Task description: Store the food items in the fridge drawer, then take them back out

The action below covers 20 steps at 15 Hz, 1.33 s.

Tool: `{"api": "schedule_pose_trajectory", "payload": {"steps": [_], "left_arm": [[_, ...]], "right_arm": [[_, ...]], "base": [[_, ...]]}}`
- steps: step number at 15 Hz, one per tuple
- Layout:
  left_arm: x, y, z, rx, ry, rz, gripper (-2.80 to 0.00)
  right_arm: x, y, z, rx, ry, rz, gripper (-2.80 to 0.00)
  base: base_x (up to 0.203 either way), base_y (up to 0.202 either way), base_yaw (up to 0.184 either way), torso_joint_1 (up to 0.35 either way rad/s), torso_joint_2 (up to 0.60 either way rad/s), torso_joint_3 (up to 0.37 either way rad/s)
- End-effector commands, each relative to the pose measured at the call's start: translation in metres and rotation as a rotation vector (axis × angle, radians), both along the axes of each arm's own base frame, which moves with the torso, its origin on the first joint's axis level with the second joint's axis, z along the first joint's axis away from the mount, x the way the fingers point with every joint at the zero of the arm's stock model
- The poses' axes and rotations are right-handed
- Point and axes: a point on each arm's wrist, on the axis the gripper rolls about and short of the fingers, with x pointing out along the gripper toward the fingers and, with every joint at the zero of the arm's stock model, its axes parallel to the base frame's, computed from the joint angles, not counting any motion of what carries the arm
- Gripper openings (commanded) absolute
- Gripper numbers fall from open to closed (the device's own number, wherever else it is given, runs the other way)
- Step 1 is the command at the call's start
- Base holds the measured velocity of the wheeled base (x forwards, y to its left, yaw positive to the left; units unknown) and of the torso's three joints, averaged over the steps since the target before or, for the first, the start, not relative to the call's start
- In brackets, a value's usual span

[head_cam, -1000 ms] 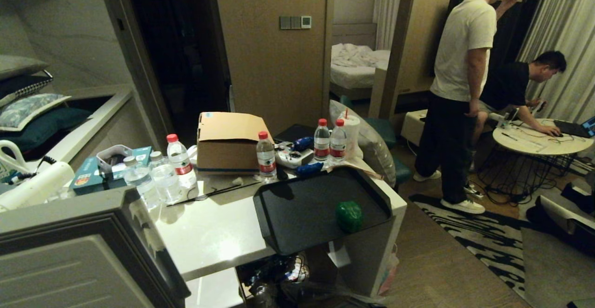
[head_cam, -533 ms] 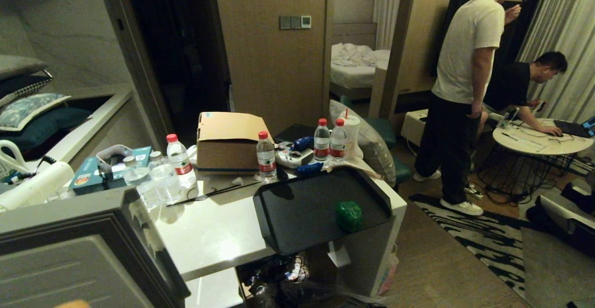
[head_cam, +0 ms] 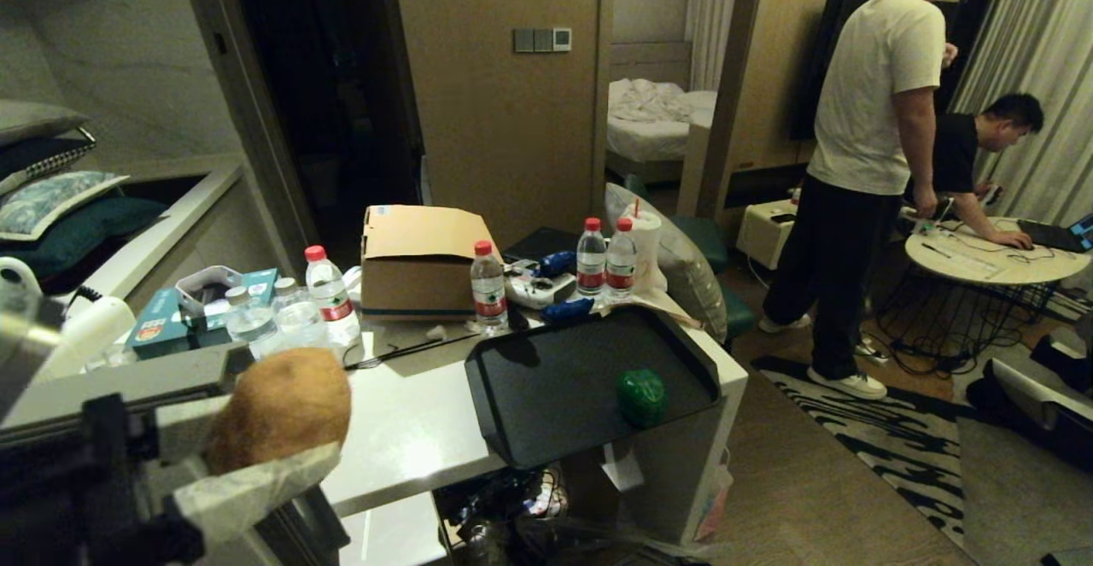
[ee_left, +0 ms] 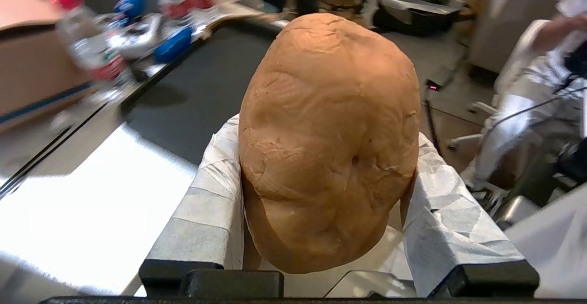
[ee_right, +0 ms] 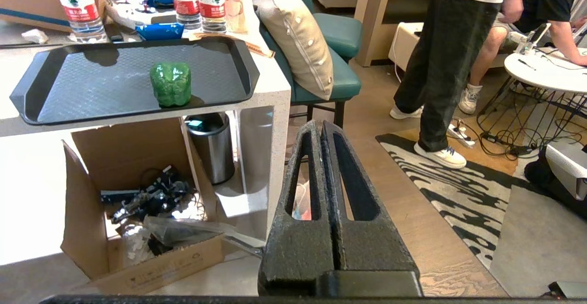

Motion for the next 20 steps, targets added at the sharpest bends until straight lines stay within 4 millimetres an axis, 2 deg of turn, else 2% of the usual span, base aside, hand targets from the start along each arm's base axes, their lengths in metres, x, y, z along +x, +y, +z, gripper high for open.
{"api": "schedule_pose_trajectory", "payload": {"steps": [1, 4, 8, 13, 15, 20], "left_arm": [[0.017, -0.037, 0.004, 0.027, 0.028, -0.046, -2.80], [0.018, -0.079, 0.013, 0.044, 0.010, -0.011, -2.80], [0.047, -0.120, 0.014, 0.021, -0.027, 0.136, -2.80], [0.071, -0.143, -0.005, 0.035, -0.019, 0.179, -2.80], [0.088, -0.146, -0.009, 0.037, -0.020, 0.212, -2.80], [0.120, -0.157, -0.039, 0.075, 0.011, 0.233, -2.80]], "right_arm": [[0.002, 0.000, -0.004, 0.000, 0.028, 0.000, -2.80], [0.003, 0.000, -0.004, -0.003, 0.034, 0.000, -2.80], [0.002, 0.000, -0.004, -0.003, 0.029, 0.000, -2.80], [0.002, 0.000, -0.004, -0.004, 0.020, 0.000, -2.80], [0.001, 0.000, -0.005, -0.005, 0.013, 0.000, -2.80], [0.001, 0.000, -0.005, -0.005, 0.010, 0.000, -2.80]], "base": [[0.000, 0.000, 0.000, 0.000, 0.00, 0.000], [0.000, 0.000, 0.000, 0.000, 0.00, 0.000], [0.000, 0.000, 0.000, 0.000, 0.00, 0.000], [0.000, 0.000, 0.000, 0.000, 0.00, 0.000], [0.000, 0.000, 0.000, 0.000, 0.00, 0.000], [0.000, 0.000, 0.000, 0.000, 0.00, 0.000]]}}
